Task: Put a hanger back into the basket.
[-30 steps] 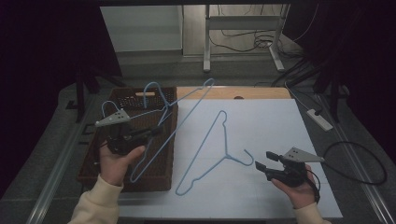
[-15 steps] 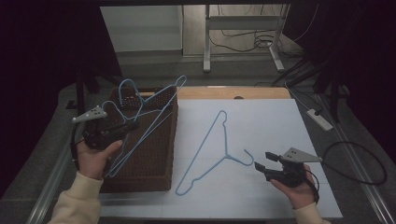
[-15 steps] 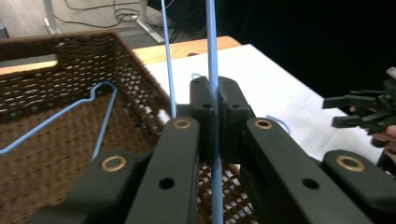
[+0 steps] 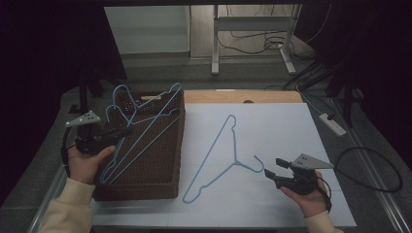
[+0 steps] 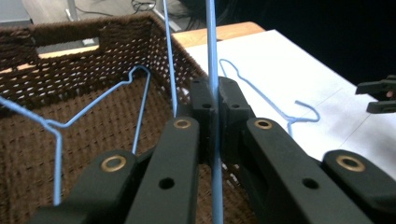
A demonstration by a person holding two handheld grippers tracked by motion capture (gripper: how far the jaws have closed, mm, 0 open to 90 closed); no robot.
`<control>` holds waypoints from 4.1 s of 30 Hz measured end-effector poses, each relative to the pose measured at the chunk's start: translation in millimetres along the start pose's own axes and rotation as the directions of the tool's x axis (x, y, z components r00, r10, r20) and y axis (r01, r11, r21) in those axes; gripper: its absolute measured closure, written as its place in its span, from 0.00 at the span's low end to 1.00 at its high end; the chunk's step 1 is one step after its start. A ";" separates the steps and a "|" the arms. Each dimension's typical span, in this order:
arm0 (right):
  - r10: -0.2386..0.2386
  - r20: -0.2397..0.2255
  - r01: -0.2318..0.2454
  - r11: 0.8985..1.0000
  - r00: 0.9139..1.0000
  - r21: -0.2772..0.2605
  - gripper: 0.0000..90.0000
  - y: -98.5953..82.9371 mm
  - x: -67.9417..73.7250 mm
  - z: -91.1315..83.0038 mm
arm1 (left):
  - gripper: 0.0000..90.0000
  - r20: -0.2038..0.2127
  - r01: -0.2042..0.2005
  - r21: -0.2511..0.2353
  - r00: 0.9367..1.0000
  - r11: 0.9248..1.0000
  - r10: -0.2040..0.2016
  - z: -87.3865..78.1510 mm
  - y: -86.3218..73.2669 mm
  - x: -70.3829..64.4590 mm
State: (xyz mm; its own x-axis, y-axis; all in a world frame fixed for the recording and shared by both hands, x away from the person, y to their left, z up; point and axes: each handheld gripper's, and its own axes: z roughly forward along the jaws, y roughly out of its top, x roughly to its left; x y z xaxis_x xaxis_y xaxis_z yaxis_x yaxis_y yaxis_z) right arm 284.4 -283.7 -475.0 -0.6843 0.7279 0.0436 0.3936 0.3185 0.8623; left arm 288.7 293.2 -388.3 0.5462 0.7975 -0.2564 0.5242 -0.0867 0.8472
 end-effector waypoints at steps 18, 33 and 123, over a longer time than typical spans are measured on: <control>-0.006 0.005 0.006 1.000 1.000 0.010 0.41 -0.4 1.0 1.7 | 0.96 -0.019 0.004 0.134 1.000 0.991 -0.001 24.5 -15.0 26.2; -0.009 0.008 0.009 1.000 1.000 0.012 0.41 -0.4 1.0 2.0 | 0.96 -0.017 0.020 0.225 1.000 0.974 -0.017 42.8 -26.7 36.1; -0.022 0.019 0.021 0.999 1.000 0.035 0.40 -1.5 -1.8 3.3 | 0.42 0.078 -0.196 0.089 0.979 0.977 0.190 47.9 -52.9 -100.4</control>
State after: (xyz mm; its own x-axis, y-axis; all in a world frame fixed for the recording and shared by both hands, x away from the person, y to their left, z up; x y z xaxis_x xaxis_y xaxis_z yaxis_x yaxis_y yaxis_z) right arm 287.0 -283.5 -478.0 -0.6808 0.7323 0.0152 0.4005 0.3547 0.8449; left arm 237.4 189.1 -429.6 0.6847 0.7178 -0.1265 0.4627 -0.2940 0.8363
